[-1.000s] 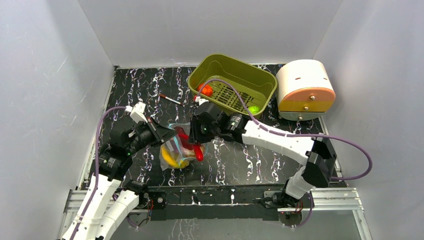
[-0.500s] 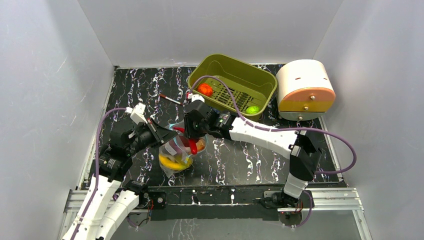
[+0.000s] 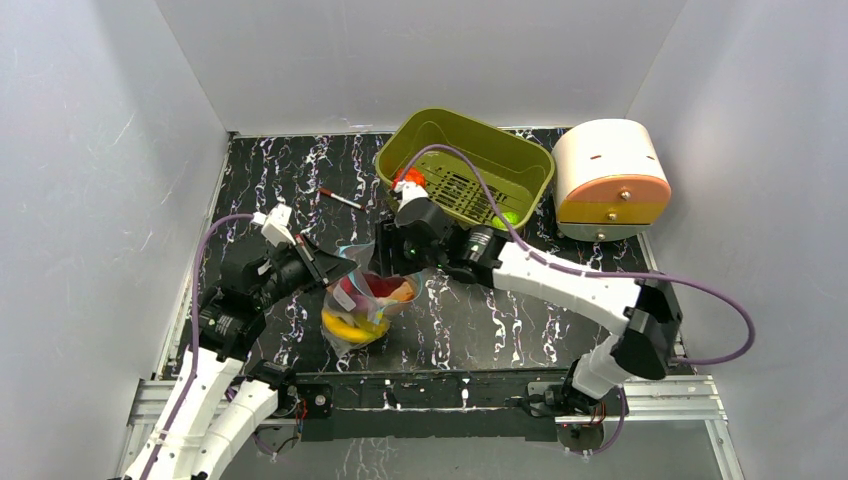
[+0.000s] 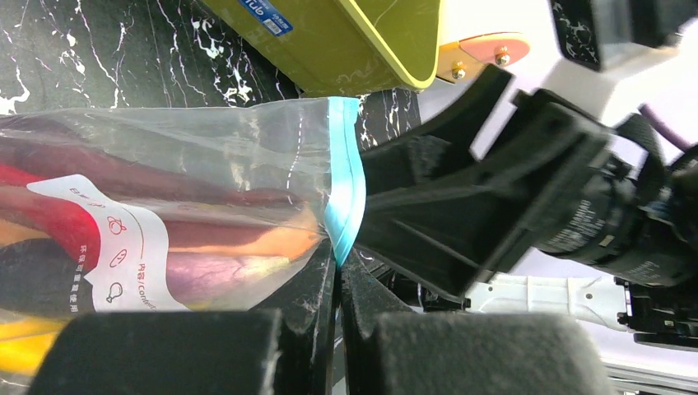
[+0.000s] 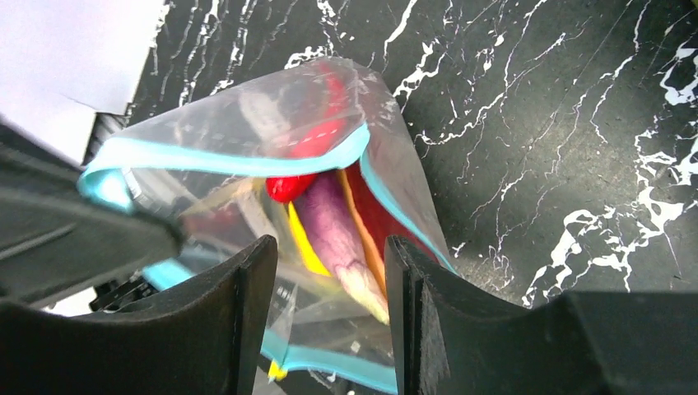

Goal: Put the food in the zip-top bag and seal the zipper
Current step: Place the fake vegetable in the zipper food storage bag, then zip the zipper food storage bag at the center of the board.

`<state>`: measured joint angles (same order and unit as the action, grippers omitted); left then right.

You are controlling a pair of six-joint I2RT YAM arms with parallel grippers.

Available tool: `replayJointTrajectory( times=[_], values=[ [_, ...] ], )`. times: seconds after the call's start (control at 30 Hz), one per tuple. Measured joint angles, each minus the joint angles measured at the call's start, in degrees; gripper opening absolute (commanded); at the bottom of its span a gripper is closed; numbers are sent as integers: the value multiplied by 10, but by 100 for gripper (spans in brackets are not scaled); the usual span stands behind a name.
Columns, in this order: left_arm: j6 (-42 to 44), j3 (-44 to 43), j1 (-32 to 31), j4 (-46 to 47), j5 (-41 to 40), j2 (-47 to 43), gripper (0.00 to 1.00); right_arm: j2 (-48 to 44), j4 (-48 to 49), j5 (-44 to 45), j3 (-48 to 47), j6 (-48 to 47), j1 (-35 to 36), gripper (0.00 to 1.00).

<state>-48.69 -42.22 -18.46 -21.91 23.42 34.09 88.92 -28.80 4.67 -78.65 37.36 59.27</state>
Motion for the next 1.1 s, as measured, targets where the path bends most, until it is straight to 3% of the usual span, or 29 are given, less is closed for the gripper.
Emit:
replayJointTrajectory(
  times=[0.23, 0.37, 0.67, 0.77, 0.83, 1.1],
  values=[
    [0, 0, 0, 7, 1, 7, 0, -94, 7, -8, 48, 10, 0, 45],
    [-2, 0, 0, 10, 2, 7, 0, -147, 40, -30, 108, -30, 12, 46],
    [12, -1, 0, 18, 20, 12, 0, -227, 142, -147, 245, -301, 26, 45],
    [19, -1, 0, 22, 32, 17, 0, -246, 156, -196, 265, -407, 26, 59],
    [23, -1, 0, 23, 41, 21, 0, -251, 170, -224, 271, -463, 26, 61],
    [26, -1, 0, 28, 60, 27, 0, -227, 201, -309, 285, -628, 28, 54]
  ],
)
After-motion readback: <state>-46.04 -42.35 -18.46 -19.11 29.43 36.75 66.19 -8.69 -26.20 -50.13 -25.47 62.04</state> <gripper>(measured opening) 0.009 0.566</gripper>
